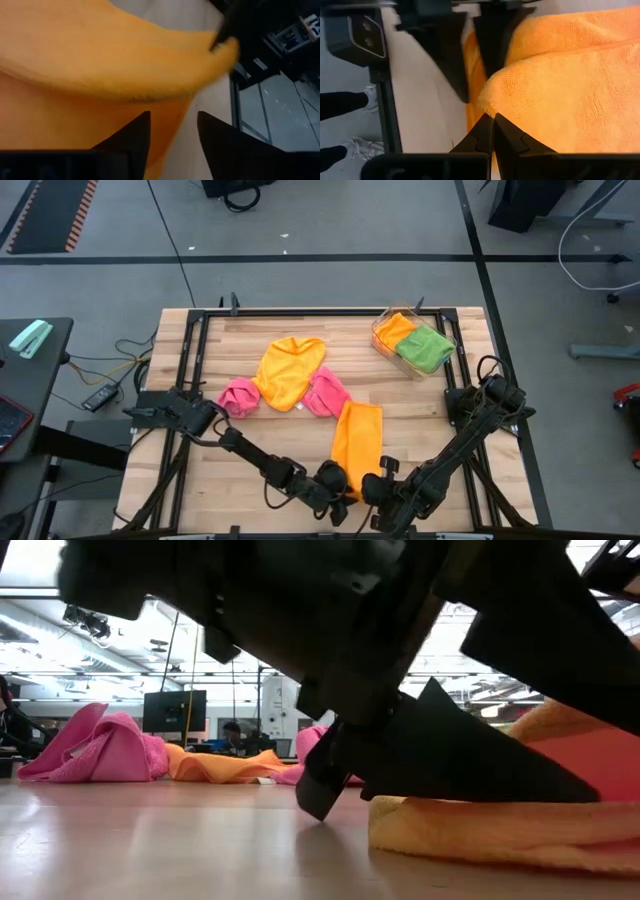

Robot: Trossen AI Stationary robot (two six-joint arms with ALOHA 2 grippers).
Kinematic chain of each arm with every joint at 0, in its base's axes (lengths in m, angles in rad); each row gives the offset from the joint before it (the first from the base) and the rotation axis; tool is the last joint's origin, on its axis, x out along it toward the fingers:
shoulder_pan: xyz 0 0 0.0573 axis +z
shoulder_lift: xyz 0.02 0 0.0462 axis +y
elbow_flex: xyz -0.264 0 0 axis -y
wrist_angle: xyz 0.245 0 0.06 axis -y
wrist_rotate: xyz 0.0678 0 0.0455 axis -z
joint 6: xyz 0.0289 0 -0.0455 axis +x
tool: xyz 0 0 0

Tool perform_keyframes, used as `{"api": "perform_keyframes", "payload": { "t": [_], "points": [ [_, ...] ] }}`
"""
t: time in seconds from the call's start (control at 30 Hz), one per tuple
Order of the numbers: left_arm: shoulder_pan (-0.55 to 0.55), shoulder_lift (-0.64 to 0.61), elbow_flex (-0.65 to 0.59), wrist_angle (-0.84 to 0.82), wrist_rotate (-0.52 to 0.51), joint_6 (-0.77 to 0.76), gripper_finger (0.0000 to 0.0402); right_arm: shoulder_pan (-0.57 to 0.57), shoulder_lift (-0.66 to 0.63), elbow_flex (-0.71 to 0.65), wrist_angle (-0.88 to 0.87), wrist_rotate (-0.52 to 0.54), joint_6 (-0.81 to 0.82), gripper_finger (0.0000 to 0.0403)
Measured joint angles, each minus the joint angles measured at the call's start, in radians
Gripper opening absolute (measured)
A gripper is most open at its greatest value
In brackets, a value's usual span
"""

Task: Fold microfiber towels
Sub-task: Fold the bottom orange towel

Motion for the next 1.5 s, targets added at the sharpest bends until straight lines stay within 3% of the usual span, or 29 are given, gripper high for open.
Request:
{"api": "perform_keyframes", "payload": {
  "t": [0.17,0.37,0.5,0.8,1.3,1.5],
  "points": [
    [0.014,0.0,0.0,0.026,-0.004,0.006,0.0207,0.013,-0.012,0.0,0.002,0.034,-0.001,0.0014],
    [0.016,0.0,-0.001,0.137,-0.003,0.116,0.021,0.023,-0.012,0.0,0.0,0.05,-0.001,0.0014],
    [0.013,0.0,0.0,0.178,-0.003,0.204,0.0189,0.031,-0.013,-0.012,0.012,0.057,0.006,0.0014],
    [0.013,0.0,0.0,0.183,-0.002,0.258,0.0145,0.05,-0.012,-0.175,0.228,0.011,0.058,0.001],
    [0.022,0.0,0.0,0.165,0.028,0.124,0.0116,0.049,-0.012,-0.173,0.239,0.008,0.044,0.0009],
    [0.028,0.0,0.0,0.118,0.04,0.043,0.005,0.049,-0.012,-0.173,0.245,0.008,0.032,0.0013]
  ]
}}
